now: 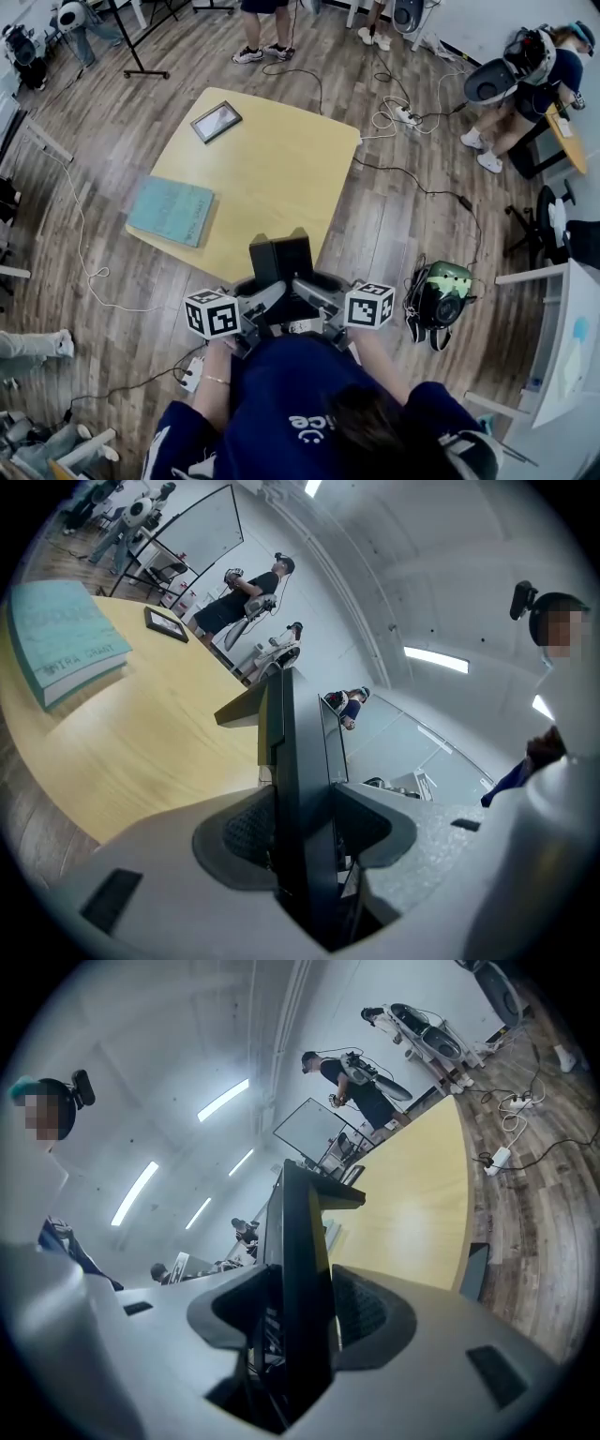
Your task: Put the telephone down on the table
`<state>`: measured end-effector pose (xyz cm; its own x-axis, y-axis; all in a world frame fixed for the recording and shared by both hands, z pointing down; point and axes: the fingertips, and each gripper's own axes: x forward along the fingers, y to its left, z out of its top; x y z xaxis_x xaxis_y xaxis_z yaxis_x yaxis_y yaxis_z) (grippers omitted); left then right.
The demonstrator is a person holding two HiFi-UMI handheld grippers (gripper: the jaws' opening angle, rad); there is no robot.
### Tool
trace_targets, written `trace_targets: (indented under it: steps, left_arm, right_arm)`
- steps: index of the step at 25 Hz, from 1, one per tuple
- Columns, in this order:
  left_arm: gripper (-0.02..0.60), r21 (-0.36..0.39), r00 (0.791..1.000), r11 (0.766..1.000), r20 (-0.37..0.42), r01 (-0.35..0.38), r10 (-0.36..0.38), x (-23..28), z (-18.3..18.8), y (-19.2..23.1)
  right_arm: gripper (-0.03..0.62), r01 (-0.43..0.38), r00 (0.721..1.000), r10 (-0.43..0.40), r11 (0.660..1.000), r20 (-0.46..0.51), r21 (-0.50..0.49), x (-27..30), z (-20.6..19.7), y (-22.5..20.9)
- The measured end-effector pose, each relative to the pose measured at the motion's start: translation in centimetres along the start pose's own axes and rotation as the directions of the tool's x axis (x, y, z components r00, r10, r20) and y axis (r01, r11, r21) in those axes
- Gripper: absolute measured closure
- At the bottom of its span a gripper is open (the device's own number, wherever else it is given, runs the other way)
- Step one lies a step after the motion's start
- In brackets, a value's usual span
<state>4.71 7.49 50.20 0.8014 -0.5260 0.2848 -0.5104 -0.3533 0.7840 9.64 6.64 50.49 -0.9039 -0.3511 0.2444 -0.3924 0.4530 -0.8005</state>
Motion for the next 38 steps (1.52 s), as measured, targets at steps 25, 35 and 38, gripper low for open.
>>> trace_targets:
  steps: [25,35,38]
  left_arm:
    - [0.385,-0.005,0.976,0.992,-0.173,0.13,-0.129,-0.8,11.5,9.7]
    - [0.385,0.006,0.981,0.99,-0.134,0.142,-0.14,-0.1,14.1,9.9]
    - [0.385,0.009,0.983,0.991,-0.124,0.136,-0.134,0.5,14.9,10.0]
  right_arm:
    - [0.373,0.145,0.985,-0.149,0.988,0.089,0.057,12.3,7.0,-2.0]
    - [0.372,0.147,0.985,-0.146,0.989,0.09,-0.005,13.3,9.8,-2.1]
    - [0.372,0.138,0.987,-0.136,0.99,0.081,-0.022,13.4,10.8,-2.4]
